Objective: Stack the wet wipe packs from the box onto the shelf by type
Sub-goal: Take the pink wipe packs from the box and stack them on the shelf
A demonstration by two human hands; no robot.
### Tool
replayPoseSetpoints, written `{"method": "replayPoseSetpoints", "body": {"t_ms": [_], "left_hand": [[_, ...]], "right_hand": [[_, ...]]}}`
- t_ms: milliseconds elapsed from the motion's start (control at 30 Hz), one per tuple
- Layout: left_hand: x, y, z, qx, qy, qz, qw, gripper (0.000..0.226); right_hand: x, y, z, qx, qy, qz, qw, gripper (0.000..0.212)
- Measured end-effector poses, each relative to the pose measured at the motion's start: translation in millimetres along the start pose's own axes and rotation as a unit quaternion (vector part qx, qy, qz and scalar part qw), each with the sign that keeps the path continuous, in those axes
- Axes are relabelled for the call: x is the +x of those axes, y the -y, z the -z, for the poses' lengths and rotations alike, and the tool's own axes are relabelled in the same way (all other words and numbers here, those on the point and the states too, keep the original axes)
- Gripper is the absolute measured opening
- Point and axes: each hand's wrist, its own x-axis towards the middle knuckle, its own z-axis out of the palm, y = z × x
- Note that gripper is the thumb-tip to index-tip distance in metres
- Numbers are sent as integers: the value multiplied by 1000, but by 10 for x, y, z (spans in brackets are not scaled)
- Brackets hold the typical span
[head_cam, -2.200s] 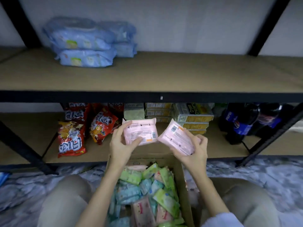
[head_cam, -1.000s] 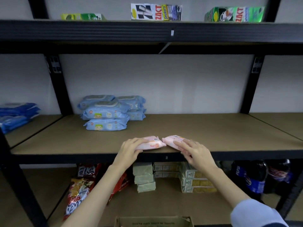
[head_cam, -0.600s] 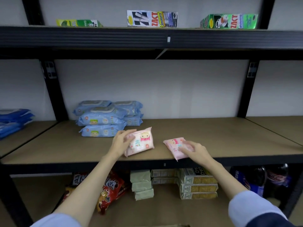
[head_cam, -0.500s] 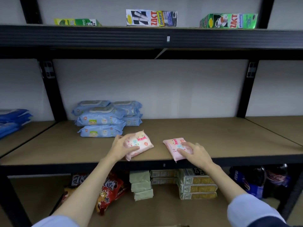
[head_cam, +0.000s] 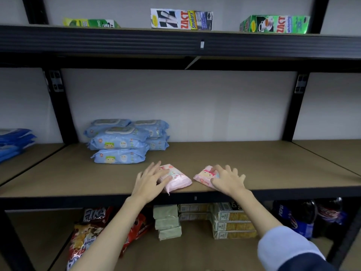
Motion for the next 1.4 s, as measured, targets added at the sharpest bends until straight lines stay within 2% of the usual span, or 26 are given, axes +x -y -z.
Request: {"method": "replayPoseSetpoints", "body": {"t_ms": [100, 200, 233, 267, 367, 500, 633, 867, 1167, 1300, 1400], "left_hand": [[-37, -57, -82, 28, 5, 34, 999, 50], [-105, -182, -93, 127, -61, 48, 989, 86], [-110, -197, -88, 139, -74, 45, 986, 90], [-102, -192, -86, 138, -78, 47, 986, 85], [-90, -185, -118, 81, -50, 77, 993, 54], [-65, -231, -148, -22, -29, 97, 995, 50], [15, -196, -86, -73, -2, 97, 993, 44], [47, -179, -57, -35, 43, 86, 995, 57], [130, -190, -73, 48, 75, 88, 992, 57], [159, -288, -102, 57, 30, 16, 998, 48], [174, -363, -170, 71, 44, -18, 996, 44]], "right_hand": [[-39, -77, -3, 30, 19, 32, 999, 59], [-61, -197, 19, 81, 36, 70, 994, 54], [-56, -222, 17, 68, 33, 78, 994, 51], [-53, -243, 10, 54, 30, 81, 995, 51], [-59, -237, -11, 77, 35, 61, 995, 47], [-48, -204, -74, 113, 36, 85, 989, 57], [10, -131, -145, 126, 39, 110, 985, 68], [142, 57, -254, 101, 30, 109, 988, 64], [158, 79, -240, 7, 22, 132, 991, 59], [176, 137, -225, -41, -16, 135, 990, 50], [196, 194, -249, -33, 14, 130, 991, 47]]}}
